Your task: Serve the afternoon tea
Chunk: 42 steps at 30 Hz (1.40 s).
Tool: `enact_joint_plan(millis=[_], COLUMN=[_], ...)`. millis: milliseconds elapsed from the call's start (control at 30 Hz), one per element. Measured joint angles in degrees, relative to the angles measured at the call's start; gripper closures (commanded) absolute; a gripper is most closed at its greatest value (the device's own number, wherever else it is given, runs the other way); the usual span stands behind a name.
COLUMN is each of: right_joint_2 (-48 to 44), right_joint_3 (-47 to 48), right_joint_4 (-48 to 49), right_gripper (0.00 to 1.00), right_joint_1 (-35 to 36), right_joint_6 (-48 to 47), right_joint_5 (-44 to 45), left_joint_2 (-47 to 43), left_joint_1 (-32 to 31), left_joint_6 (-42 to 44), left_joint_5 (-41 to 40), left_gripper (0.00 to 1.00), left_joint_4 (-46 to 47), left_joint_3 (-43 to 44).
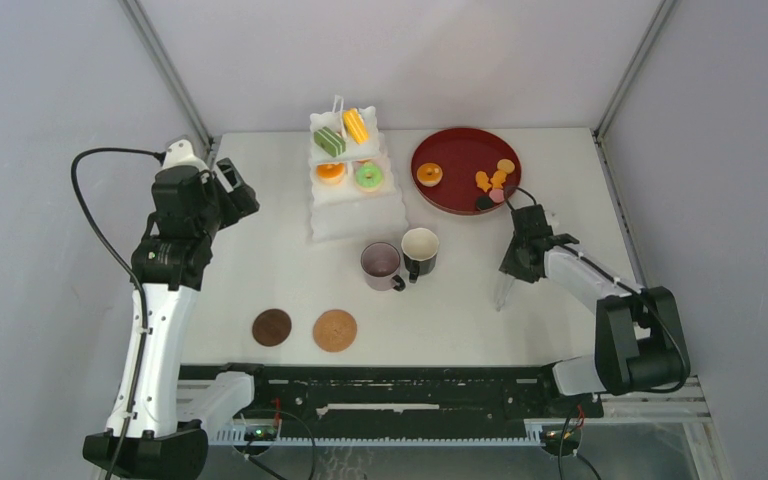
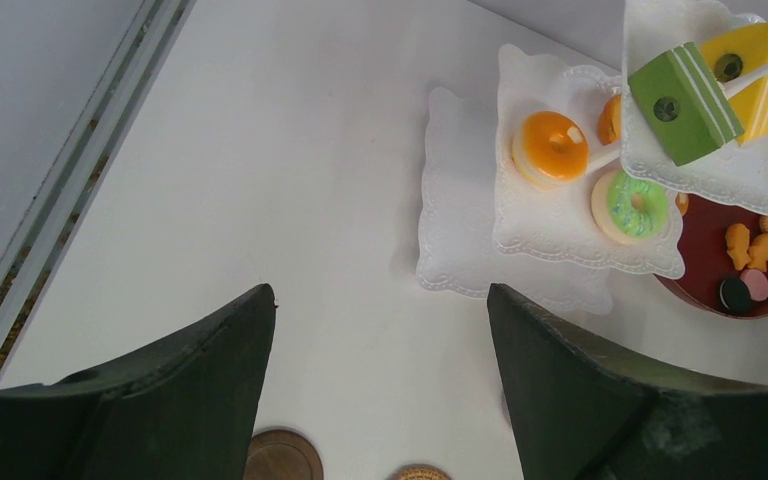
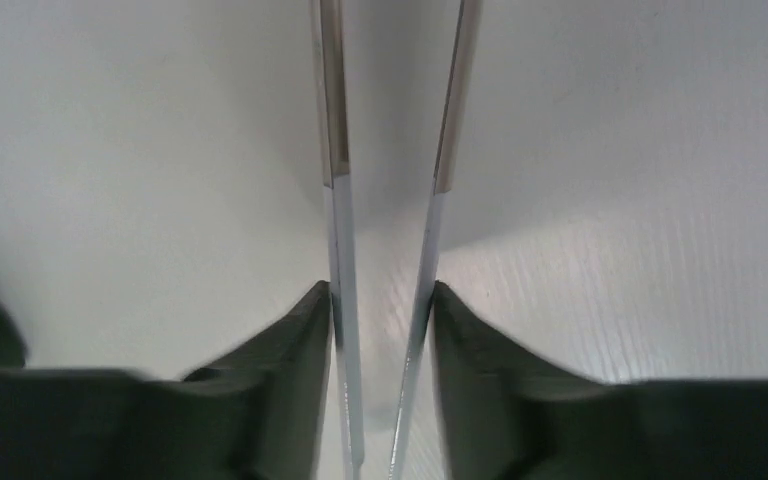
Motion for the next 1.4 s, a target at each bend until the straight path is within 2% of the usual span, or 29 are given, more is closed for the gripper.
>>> enact_joint_plan(millis=[100,133,267,433,567,700,767,900,1033,1133,1267,1400], right_joint_2=[2.4,2.5,2.4,2.5,4.8,7.5,8.1,9.9,11.1,11.0,9.6,4.7], right_joint_3=[0.0,0.0,0.0,0.0,0.0,0.4,0.7,2.3,3.3,3.4,4.5,9.3], right_joint_4=[2.3,2.6,3.7,4.1,5.8,7.1,7.7,8.0,8.8,8.9,5.2,-3.9], right_gripper=[0.20,0.17,0.12,0.12,0.19,0.30,0.39,0.49,0.69,0.79,0.79,0.76], right_joint_1=[-2.0,-2.3,-2.8,-1.4,-0.6,-0.4,-0.4,-0.9,-1.1,-1.2,-1.9,-3.6], right_joint_6=[0.3,0.6,0.9,2.2,4.5,6.0,6.4,6.5,6.3,5.7,3.2,-1.7], right_joint_5=[-0.3,-0.3,0.4,1.8,3.3,5.5,5.7,5.7,4.9,4.3,2.0,-3.1], left_joint_2=[0.0,0.0,0.0,0.0,0.0,0.0,0.0,0.0,0.0,0.0,-0.1,-0.1], left_joint_1=[0.0,0.0,0.0,0.0,0.0,0.0,0.0,0.0,0.0,0.0,0.0,0.0], left_joint_6=[-0.2,-0.2,-0.2,-0.2,-0.2,-0.2,-0.2,-0.2,-0.2,-0.2,-0.2,-0.2], left_joint_5=[0.4,0.5,0.9,1.3,1.3,1.3,1.3,1.3,1.3,1.3,1.3,1.3], left_gripper=[0.18,0.18,0.18,0.18,0.18,0.18,0.18,0.18,0.18,0.18,0.18,0.18], left_joint_4=[0.0,0.0,0.1,0.3,0.4,0.4,0.4,0.4,0.4,0.4,0.4,0.4], left_joint_3=[0.0,0.0,0.0,0.0,0.0,-0.2,-0.2,-0.2,-0.3,-0.3,-0.3,-0.3])
